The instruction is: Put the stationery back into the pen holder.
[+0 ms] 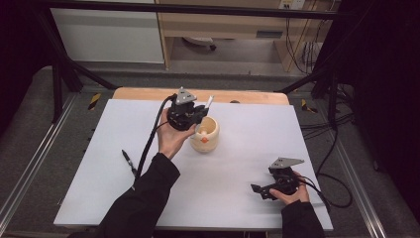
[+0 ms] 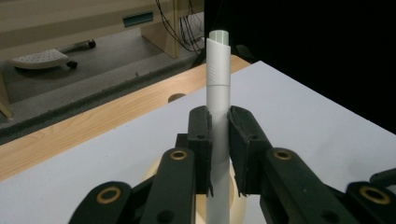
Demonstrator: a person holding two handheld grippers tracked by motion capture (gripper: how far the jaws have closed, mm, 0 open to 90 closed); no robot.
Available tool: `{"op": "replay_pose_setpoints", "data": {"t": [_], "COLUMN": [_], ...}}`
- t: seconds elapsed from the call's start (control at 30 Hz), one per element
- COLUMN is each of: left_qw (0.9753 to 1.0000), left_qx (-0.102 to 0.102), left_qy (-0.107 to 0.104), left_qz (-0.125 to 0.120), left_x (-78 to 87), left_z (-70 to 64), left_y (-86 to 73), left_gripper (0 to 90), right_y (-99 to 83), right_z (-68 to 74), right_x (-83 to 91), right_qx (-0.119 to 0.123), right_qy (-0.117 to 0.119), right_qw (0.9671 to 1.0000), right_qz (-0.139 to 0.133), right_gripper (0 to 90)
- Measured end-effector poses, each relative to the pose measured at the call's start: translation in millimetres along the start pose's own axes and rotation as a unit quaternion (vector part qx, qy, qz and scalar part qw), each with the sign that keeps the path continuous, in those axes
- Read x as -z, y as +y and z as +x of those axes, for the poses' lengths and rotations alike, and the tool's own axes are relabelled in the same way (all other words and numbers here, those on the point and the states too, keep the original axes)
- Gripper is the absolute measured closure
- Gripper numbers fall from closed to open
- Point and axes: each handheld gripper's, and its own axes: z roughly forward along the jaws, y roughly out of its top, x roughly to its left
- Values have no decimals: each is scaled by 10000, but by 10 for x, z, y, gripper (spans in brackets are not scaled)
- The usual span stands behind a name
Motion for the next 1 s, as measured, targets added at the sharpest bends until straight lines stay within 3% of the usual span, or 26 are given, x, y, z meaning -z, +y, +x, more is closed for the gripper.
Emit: {"op": "replay_pose_setpoints", "data": {"t": [0.5, 1.0], "left_qw": [9999, 9998], "left_qx": [35, 110], "left_qy": [82, 154], "left_qz": [-105, -53], "left_x": [-313, -592], "left_z": [84, 176], "left_y": [52, -107], "left_gripper": [786, 786], "right_y": [1, -2], "right_z": [0, -1], "right_x": [-3, -14], "right_qx": [-17, 18], "right_qy": [13, 11], "right_qw": [10000, 10000], "right_qz": [-6, -19], "right_gripper": [9, 9]}}
